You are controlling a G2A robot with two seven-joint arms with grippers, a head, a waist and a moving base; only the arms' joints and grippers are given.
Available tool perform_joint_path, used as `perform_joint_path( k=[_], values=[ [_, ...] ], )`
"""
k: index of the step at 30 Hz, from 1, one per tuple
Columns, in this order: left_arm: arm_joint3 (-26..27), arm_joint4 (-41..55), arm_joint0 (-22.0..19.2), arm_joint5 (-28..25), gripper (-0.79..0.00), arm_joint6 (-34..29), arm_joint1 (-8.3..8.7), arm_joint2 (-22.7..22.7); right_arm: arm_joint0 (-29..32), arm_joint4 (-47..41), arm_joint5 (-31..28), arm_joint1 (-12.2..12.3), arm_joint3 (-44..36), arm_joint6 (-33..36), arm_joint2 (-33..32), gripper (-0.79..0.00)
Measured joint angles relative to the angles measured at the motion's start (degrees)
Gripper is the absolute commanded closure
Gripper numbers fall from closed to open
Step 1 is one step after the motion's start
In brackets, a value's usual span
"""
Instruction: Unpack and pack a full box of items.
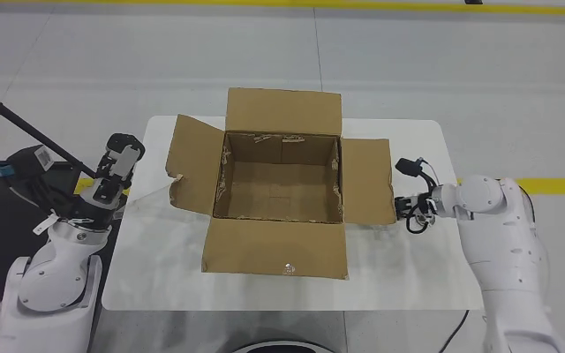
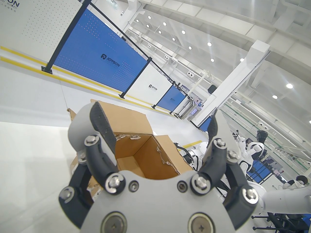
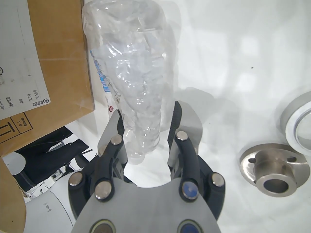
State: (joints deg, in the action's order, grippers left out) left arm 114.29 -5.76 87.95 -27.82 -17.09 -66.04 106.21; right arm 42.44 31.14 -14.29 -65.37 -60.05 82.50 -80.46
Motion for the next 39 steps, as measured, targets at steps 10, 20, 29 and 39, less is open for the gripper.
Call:
perform_joint_path(
  k=[10,20,29,39],
  values=[
    [0.0,-0.1,-0.1,0.1,-0.785,0.1,0.06,-0.1,-0.8,-1.0,-0.2,0.8,0.8,-0.5,0.7,0.0],
    [-0.1,-0.2,-0.3,0.2,-0.785,0.2,0.11,-0.4,0.9,-0.4,1.7,2.5,-3.7,1.1,-1.2,0.0],
    [-0.2,-0.2,-0.3,0.2,-0.785,0.6,0.14,-0.5,1.8,-0.2,3.4,3.7,-6.5,3.2,-1.5,-0.256],
    [-0.3,-0.1,-0.4,0.1,-0.785,0.5,0.2,-0.5,2.4,-0.3,4.9,4.9,-8.5,1.3,-2.4,-0.785]
  ],
)
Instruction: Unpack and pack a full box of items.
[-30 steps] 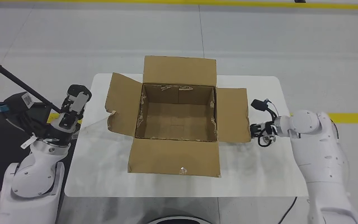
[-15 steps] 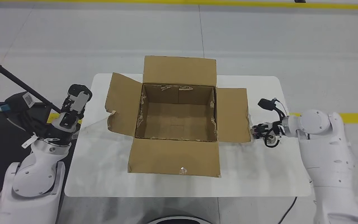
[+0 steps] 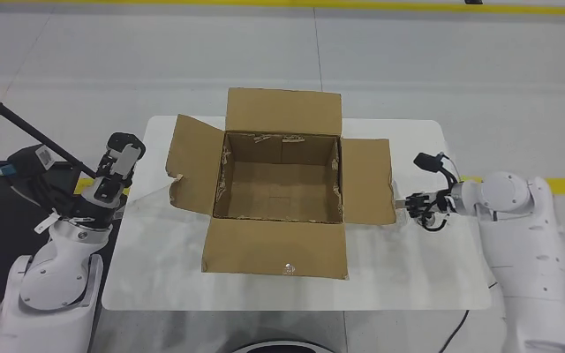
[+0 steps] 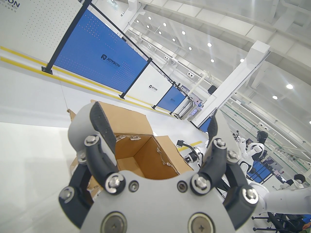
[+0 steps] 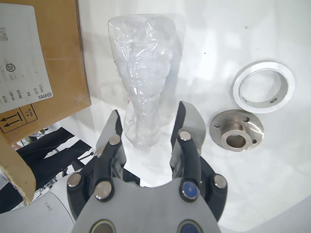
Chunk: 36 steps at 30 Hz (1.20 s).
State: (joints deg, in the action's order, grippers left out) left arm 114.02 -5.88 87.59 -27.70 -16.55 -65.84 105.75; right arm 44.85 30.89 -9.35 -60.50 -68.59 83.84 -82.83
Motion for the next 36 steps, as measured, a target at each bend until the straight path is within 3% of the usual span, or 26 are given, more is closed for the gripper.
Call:
perform_joint_path(
  k=[10,30,36],
  values=[
    [0.1,0.0,-0.2,0.2,-0.785,-0.1,0.06,-0.2,4.9,5.0,6.1,2.0,-13.0,-2.8,-5.5,-0.785],
    [-0.3,0.8,-1.2,0.1,-0.785,-1.9,0.34,-0.4,5.5,4.9,6.0,2.0,-12.7,-4.0,-5.2,-0.785],
    [-0.7,1.8,-1.1,-0.2,-0.785,-2.6,0.49,0.7,6.9,5.7,2.6,2.8,-13.1,-5.7,-6.3,-0.785]
  ],
)
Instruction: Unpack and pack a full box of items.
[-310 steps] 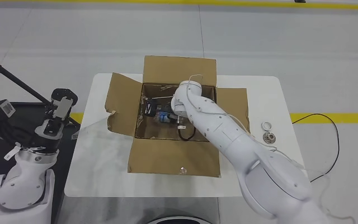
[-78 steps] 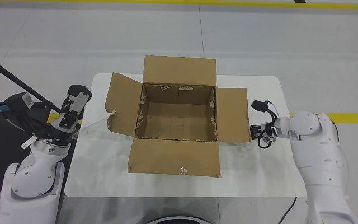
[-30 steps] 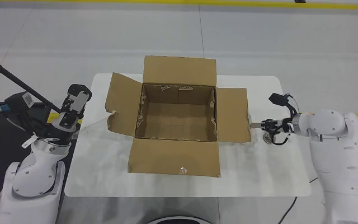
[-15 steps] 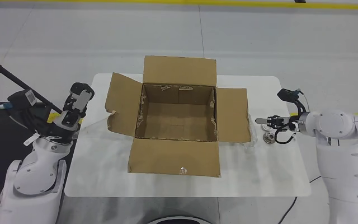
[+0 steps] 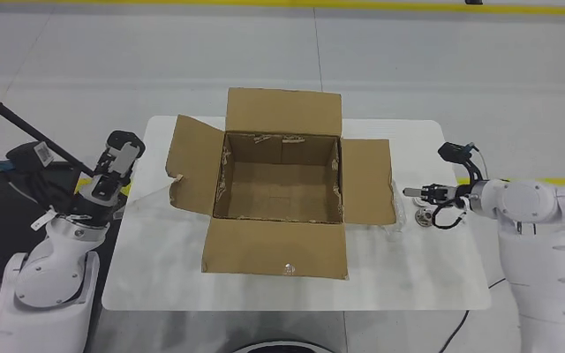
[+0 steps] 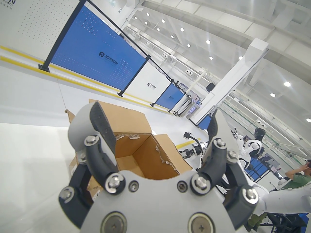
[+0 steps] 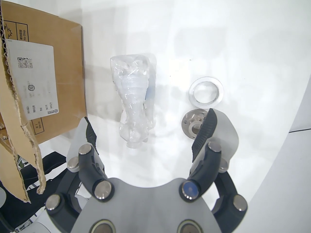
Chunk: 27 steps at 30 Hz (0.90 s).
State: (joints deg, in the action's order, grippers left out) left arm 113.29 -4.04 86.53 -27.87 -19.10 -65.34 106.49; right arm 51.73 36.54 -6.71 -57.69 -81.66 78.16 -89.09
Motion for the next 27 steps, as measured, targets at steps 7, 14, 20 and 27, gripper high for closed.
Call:
perform_joint_path(
  k=[7,14,20,27],
  values=[
    [-0.5,0.3,-0.8,-0.1,-0.785,-0.6,0.15,0.0,4.6,3.1,-4.9,1.7,-4.8,1.3,-4.3,-0.785],
    [-1.7,0.8,-1.4,-0.6,-0.785,-0.9,0.21,-0.8,9.0,-0.5,-12.4,2.9,-7.2,2.1,-8.4,-0.785],
    [-2.4,1.3,-0.8,-1.3,-0.785,-0.4,0.23,-0.7,9.0,-0.5,-12.3,2.9,-7.2,2.2,-8.4,-0.785],
    [-2.3,1.3,-0.3,-1.6,-0.785,-0.6,0.29,-0.7,10.3,-1.6,-13.4,2.8,-7.2,-0.3,-8.1,-0.785]
  ],
)
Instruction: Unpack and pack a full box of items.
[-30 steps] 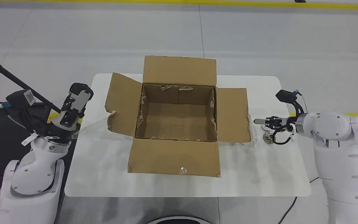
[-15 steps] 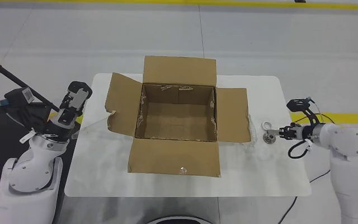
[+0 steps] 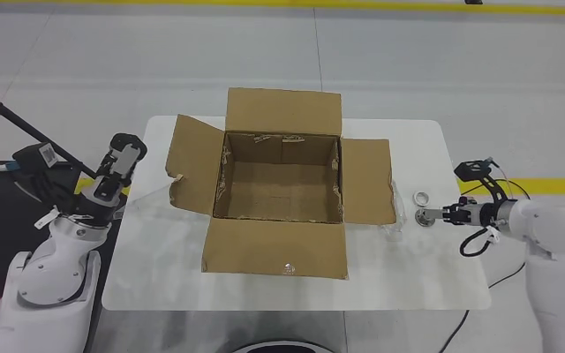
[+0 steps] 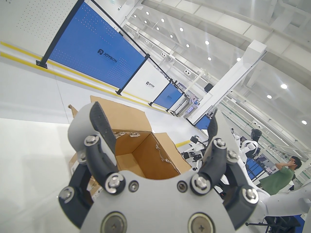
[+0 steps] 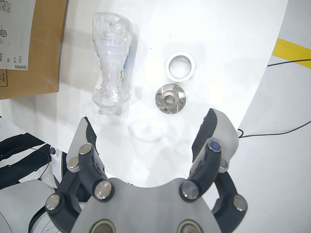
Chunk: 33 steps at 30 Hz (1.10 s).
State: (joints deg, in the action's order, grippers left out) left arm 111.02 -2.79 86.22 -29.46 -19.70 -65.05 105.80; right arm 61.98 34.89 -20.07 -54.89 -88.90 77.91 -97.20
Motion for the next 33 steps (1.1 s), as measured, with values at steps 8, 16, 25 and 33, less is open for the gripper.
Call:
perform_joint_path(
  k=[8,16,25,33],
  values=[
    [0.5,-0.2,0.1,0.1,-0.785,-0.3,0.11,0.2,2.1,-11.6,-7.5,0.1,-0.2,-8.6,-0.2,-0.785],
    [0.9,-0.2,0.9,0.1,-0.785,0.5,0.13,0.7,-4.2,-27.7,-11.6,0.0,6.0,-5.5,6.1,-0.785],
    [1.0,-0.3,1.7,0.1,-0.785,1.4,0.12,1.4,-11.8,-31.6,-10.1,0.6,9.3,-3.8,18.7,-0.785],
    [0.9,-0.4,1.6,0.1,-0.785,1.5,0.17,1.4,-14.4,-31.3,-9.7,1.2,10.0,-3.4,23.8,-0.785]
  ],
)
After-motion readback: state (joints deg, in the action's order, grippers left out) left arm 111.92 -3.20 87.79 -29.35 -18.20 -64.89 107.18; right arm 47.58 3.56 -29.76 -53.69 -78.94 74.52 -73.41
